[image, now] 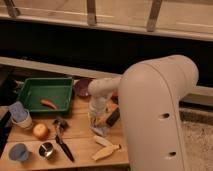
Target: Wipe table surface with towel
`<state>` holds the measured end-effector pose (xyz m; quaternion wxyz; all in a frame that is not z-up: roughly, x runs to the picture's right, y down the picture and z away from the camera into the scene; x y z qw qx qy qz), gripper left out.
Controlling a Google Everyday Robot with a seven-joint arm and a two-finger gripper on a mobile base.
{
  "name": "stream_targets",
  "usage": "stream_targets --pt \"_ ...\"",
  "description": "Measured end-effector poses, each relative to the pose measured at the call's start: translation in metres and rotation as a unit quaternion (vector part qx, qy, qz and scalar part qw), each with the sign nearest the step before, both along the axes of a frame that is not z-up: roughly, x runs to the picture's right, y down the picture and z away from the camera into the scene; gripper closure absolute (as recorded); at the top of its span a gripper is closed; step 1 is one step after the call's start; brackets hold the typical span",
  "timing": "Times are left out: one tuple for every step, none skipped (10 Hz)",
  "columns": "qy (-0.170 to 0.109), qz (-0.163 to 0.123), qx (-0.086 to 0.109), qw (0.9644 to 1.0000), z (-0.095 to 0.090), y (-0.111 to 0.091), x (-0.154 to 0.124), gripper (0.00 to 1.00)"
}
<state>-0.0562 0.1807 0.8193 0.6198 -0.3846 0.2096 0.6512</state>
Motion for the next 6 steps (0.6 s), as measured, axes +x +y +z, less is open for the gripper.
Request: stream_targets --pt "-0.006 0.012 0.011 0.9999 0.004 -0.009 -0.004 1.0" --pt "-0.02 0.022 0.02 0.9994 0.006 -0.016 -0.017 1.0" --pt "-0.03 0.025 0.024 0.9989 0.005 -0.019 -0.026 1.0" --pt "-0.046 0.026 0.028 0.9982 0.003 -0.019 -0.037 1.0" --pt "-0.057 0.023 0.025 0.9978 -0.003 -0.013 -0.044 1.0" --pt "-0.064 0.015 0.016 0.9977 -0.009 -0.003 -0.051 1.0"
